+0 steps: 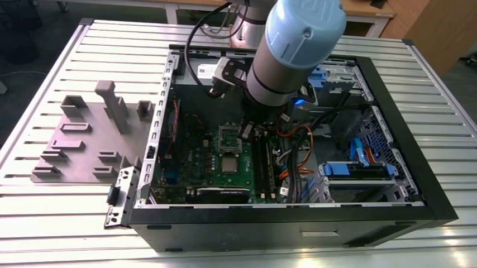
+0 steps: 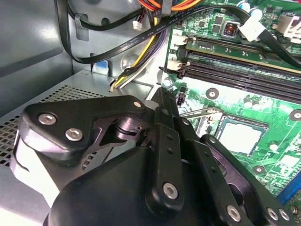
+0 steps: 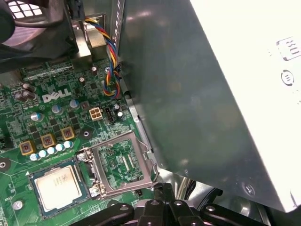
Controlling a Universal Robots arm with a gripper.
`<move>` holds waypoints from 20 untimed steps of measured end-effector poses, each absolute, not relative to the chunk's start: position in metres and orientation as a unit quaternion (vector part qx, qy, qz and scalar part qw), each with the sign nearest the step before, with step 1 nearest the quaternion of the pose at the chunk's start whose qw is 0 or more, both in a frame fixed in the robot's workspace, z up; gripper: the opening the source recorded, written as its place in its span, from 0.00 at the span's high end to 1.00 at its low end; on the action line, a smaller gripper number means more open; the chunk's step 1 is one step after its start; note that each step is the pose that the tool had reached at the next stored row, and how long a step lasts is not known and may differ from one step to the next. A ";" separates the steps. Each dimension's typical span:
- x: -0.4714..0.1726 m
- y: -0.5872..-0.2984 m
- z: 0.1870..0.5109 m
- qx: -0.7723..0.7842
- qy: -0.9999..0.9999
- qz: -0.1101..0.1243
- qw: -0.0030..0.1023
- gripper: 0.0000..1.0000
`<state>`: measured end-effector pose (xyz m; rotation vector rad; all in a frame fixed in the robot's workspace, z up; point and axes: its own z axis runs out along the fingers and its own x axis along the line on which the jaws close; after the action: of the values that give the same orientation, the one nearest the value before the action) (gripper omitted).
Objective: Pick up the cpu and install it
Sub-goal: 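Close the cpu cover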
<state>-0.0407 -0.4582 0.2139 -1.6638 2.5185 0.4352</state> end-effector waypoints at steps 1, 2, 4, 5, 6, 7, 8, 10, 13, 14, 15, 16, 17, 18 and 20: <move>-0.041 -0.458 0.215 -0.545 0.825 0.142 0.046 0.89; -0.041 -0.458 0.215 -0.545 0.825 0.141 0.045 0.89; -0.041 -0.458 0.217 -0.545 0.825 0.140 0.044 0.89; -0.041 -0.458 0.217 -0.545 0.826 0.138 0.043 0.89; -0.041 -0.458 0.217 -0.545 0.826 0.137 0.042 0.89; -0.041 -0.458 0.218 -0.545 0.826 0.136 0.042 0.89; -0.041 -0.458 0.218 -0.545 0.826 0.136 0.041 0.89; -0.041 -0.458 0.218 -0.545 0.826 0.135 0.041 0.89; -0.041 -0.458 0.218 -0.545 0.826 0.135 0.041 0.89; -0.041 -0.458 0.218 -0.545 0.826 0.135 0.041 0.89; -0.041 -0.458 0.218 -0.545 0.826 0.135 0.041 0.89; -0.041 -0.458 0.218 -0.545 0.826 0.135 0.041 0.89; -0.041 -0.458 0.218 -0.545 0.826 0.135 0.041 0.89; -0.041 -0.458 0.218 -0.545 0.826 0.135 0.041 0.89; -0.041 -0.459 0.218 -0.545 0.826 0.134 0.040 0.89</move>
<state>-0.0412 -0.4586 0.2183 -1.6708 2.5316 0.4105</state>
